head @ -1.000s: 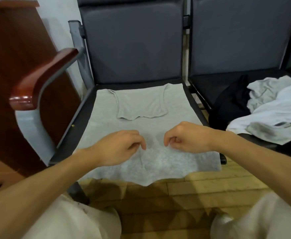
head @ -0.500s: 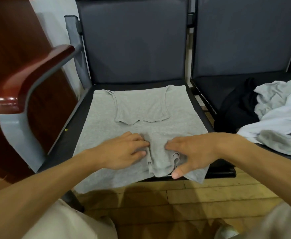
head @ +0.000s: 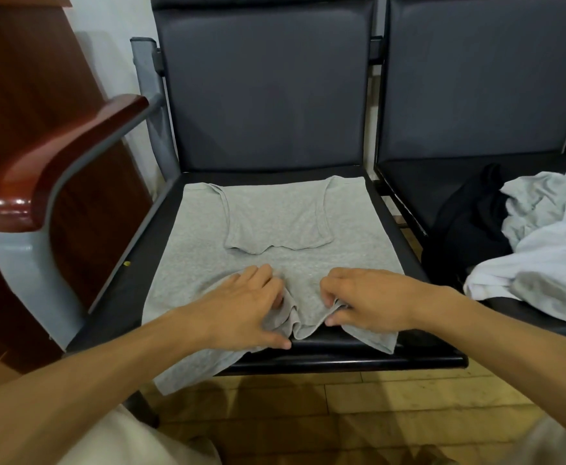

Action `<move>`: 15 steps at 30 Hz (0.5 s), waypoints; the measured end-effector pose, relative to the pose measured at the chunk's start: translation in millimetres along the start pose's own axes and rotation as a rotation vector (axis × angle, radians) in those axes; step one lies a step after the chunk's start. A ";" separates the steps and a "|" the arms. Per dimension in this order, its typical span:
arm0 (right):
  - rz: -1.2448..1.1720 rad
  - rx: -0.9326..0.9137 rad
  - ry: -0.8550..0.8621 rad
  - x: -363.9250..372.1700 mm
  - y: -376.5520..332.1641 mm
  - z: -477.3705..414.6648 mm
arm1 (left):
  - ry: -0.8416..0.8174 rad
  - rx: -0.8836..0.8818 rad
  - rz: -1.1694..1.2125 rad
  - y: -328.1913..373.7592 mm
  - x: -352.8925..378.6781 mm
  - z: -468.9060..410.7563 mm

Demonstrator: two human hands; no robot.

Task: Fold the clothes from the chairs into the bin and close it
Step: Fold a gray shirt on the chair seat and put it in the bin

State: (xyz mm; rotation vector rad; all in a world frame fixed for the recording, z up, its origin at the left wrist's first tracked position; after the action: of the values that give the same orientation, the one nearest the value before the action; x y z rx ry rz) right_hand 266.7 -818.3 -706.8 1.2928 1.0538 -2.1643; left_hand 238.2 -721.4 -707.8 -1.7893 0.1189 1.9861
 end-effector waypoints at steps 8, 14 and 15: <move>-0.104 -0.095 0.275 -47.0 -1.1 7.0 | 0.128 0.090 0.162 10.4 -14.3 4.9; -0.464 -0.046 0.387 -62.3 28.9 19.4 | 0.120 -0.228 0.670 -24.7 -14.0 1.9; -0.553 0.011 0.414 -62.1 40.1 19.7 | 0.090 -0.291 0.734 -31.0 -8.4 2.0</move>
State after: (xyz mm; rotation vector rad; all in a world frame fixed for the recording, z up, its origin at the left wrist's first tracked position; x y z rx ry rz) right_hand 312.5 -861.1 -663.0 1.6505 1.7369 -2.3244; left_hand 248.8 -695.5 -692.0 -2.2426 0.6227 2.5081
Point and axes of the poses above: each hand's wrist, its own z-axis away from the middle knuckle, its own x-axis out of the palm, y = z × x, the point moved 10 cm from there along -z, towards the middle knuckle, and after that the axes turned 15 degrees about -z, right-handed, at the moved point
